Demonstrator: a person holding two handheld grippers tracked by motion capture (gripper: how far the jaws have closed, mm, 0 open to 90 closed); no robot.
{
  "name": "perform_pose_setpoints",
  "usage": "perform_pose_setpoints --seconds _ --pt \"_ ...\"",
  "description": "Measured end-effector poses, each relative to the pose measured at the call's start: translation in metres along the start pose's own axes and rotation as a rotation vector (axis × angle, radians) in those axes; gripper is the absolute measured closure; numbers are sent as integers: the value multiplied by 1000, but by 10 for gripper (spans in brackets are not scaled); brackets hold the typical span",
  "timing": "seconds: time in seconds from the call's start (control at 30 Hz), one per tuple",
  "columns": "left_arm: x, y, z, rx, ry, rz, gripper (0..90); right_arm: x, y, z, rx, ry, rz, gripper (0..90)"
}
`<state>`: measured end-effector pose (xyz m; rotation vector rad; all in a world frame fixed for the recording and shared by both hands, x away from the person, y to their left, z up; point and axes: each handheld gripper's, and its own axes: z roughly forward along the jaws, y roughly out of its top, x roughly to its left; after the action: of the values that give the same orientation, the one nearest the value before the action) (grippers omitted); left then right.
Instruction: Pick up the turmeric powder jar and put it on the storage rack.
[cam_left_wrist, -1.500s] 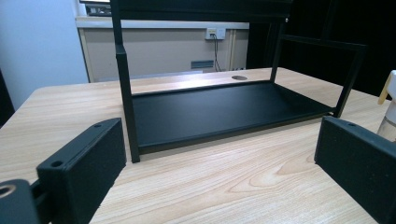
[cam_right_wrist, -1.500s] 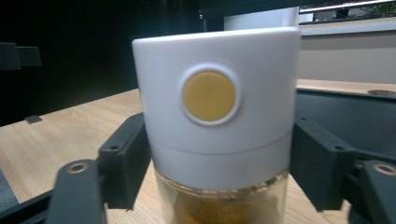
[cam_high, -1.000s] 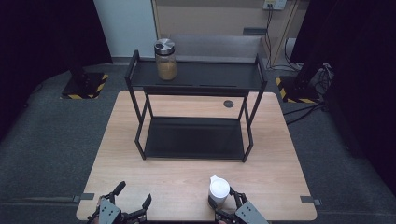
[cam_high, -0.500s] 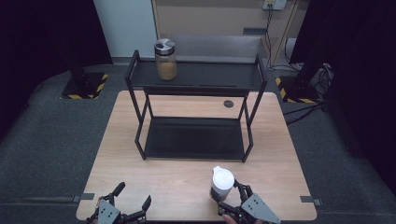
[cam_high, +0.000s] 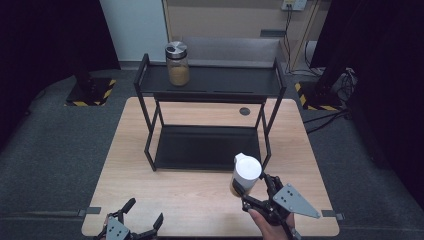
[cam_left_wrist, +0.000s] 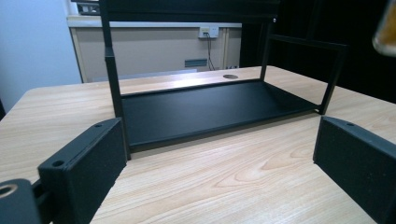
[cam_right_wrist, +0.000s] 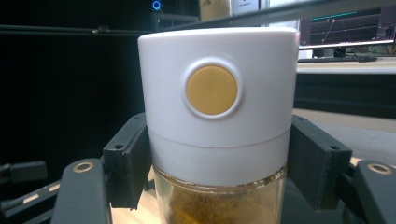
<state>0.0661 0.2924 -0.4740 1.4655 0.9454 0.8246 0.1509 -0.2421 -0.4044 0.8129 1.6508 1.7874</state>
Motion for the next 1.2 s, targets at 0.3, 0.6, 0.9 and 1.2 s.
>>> perform_pose_setpoints --seconds 0.3,0.6,0.9,1.2 --pt "-3 7 1 -4 -17 5 13 -3 34 9 -6 -2 -6 297" --pt "-2 10 4 1 -30 2 15 -3 58 18 -6 -15 -7 297" --pt "-6 9 5 0 -37 -8 16 -8 77 29 3 -9 -14 297" --pt "-7 9 3 -2 -39 -10 15 -9 103 49 15 -16 -45 297"
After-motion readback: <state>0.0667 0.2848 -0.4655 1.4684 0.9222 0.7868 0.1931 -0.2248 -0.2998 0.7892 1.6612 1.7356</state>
